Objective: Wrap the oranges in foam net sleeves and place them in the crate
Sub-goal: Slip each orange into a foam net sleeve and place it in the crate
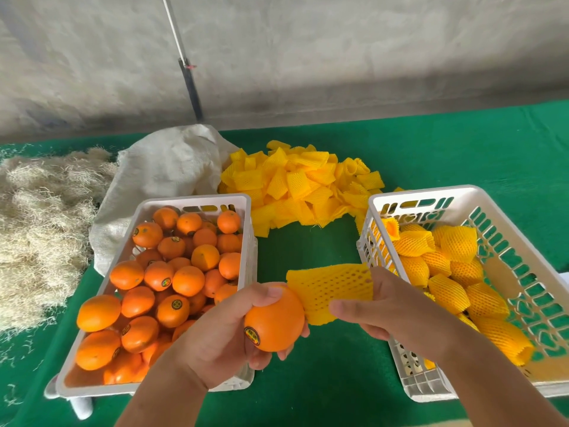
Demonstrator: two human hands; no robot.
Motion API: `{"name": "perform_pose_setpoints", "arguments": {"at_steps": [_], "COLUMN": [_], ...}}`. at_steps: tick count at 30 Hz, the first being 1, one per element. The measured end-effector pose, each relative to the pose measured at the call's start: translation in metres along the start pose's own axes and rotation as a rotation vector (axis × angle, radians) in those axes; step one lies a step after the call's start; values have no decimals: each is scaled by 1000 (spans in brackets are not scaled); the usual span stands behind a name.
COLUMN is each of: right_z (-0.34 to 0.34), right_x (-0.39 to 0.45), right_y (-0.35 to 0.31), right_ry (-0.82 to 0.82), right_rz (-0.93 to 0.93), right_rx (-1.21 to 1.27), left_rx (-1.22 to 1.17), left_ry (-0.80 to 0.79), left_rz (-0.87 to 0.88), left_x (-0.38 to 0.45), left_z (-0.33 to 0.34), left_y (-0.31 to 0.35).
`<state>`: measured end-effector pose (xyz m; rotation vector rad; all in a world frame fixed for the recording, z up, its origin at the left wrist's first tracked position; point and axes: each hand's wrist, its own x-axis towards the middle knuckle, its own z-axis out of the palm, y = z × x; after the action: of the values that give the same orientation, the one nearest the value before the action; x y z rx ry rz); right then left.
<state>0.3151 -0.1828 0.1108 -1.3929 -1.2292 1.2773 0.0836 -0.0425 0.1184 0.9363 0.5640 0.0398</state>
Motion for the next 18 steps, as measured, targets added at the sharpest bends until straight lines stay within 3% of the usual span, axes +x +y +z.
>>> {"name": "perform_pose_setpoints", "arguments": {"at_steps": [5,11,13,18], "right_z": [1,9,13,27], "right_x": [-4,-10,-13,-12], "right_y": [12,21,14,-12], "right_ry": [21,109,80,-48], "right_rz": [33,168,205,94], "right_rx": [144,-25,-93,-112], "left_rx": [4,-129,-72,211], "left_ry": [81,293,355,364], "left_rz": [57,143,152,131], "left_x": [-1,5,7,5], "left_z": [-5,-4,-4,-3], "left_y": [1,-10,-11,-10]}}
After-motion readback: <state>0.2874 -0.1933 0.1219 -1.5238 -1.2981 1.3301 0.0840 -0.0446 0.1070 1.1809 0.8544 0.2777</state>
